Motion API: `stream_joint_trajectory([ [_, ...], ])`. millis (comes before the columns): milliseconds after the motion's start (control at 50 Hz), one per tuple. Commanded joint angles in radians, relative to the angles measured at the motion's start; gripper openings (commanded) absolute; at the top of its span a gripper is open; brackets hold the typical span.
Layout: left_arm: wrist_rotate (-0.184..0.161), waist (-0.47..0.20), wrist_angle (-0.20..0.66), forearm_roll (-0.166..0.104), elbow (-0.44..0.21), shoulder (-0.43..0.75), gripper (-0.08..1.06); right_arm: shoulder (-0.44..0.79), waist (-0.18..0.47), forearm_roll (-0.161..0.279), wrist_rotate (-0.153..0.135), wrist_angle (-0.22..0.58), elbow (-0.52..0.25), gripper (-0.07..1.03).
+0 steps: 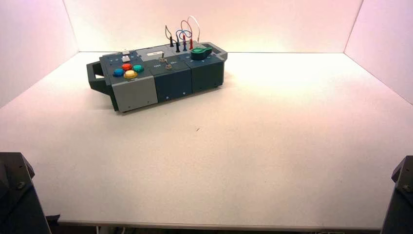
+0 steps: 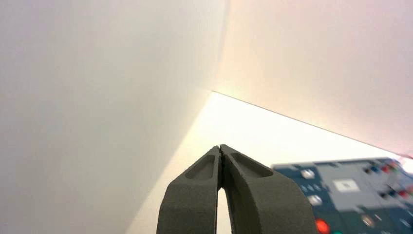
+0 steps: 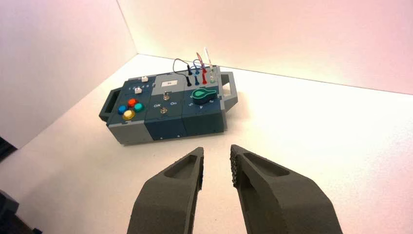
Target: Move the left gripper to the left.
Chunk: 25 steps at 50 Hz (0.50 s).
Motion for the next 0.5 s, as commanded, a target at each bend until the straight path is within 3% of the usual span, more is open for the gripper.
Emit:
stream_joint_trajectory([
  [20, 0.009, 0.043, -0.017, 0.000, -0.081, 0.071, -0.03, 0.020, 0.003, 0.003, 0.003, -0.002, -0.031, 0.31],
  [300, 0.023, 0.097, -0.025, 0.000, -0.193, 0.252, -0.03, 0.060, 0.005, 0.003, 0.000, 0.002, -0.032, 0.31],
  [500, 0.023, 0.097, -0.023, -0.003, -0.204, 0.281, -0.03, 0.074, 0.006, 0.002, 0.000, 0.002, -0.032, 0.31],
])
